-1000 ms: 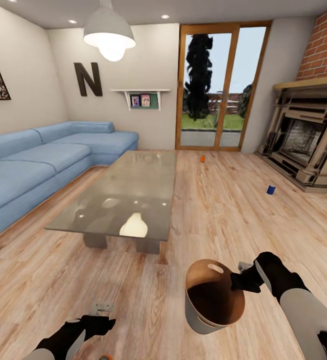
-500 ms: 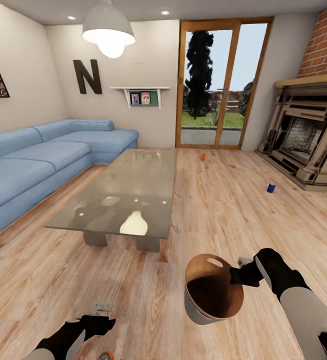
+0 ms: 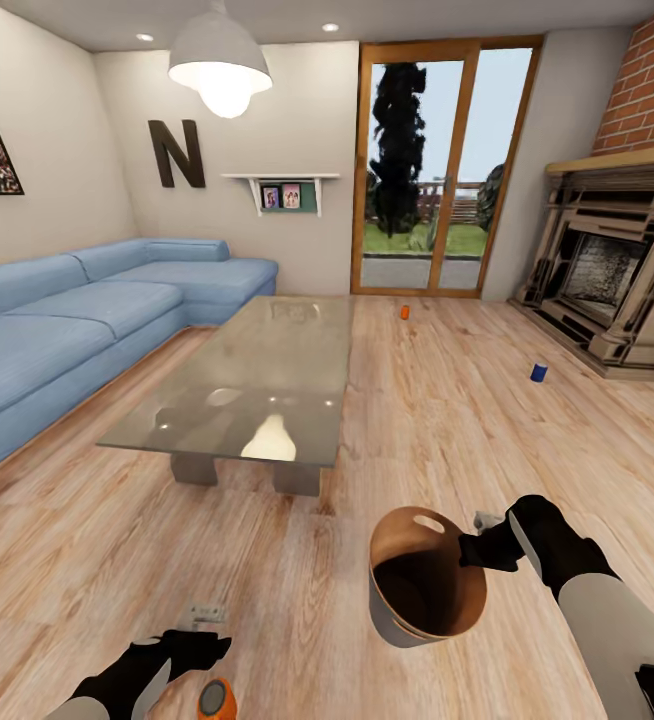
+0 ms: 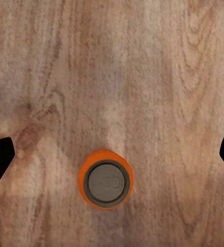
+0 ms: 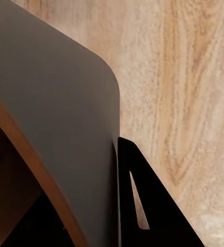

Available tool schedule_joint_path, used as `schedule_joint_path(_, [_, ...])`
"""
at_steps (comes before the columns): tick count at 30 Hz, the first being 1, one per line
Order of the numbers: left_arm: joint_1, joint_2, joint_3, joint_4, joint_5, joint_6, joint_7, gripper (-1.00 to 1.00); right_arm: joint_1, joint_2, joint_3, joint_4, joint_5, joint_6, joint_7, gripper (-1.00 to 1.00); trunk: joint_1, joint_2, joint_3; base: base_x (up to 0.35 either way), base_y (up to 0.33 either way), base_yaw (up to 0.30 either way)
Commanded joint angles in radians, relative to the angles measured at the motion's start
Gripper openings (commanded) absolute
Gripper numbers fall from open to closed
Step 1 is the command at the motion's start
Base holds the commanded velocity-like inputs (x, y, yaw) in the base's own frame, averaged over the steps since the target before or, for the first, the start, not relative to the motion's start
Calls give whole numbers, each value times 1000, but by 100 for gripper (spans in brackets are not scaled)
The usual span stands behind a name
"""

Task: Put the three can of soda from the living room inside the tash can in the kitchen.

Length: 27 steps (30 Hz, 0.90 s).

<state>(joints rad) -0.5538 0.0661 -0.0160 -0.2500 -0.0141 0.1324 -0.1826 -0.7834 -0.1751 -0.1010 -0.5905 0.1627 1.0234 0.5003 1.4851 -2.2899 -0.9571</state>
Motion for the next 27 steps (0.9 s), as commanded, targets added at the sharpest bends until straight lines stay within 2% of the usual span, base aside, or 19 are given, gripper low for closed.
schedule_joint_path(1, [0, 0, 0, -1, 0, 0, 0, 100, 0, 0, -2, 0, -31, 7, 7, -100, 0, 0, 0, -6, 0, 0])
schedule_joint_path(14, [0, 1, 0, 0, 0, 1, 1, 100, -4, -14, -9, -23, -30, 7, 5, -100, 50, -91, -41, -1, 0, 0])
schedule_joint_path(19, [0, 1, -1, 0, 0, 0, 1, 100, -4, -12, -10, -41, -31, 7, -35, -100, 69, -126, -60, 0, 0, 0])
schedule_joint_path(27, [0, 1, -1, -1, 0, 0, 1, 100, -4, -11, -11, -46, -32, 7, -47, -100, 100, -182, -96, 0, 0, 0])
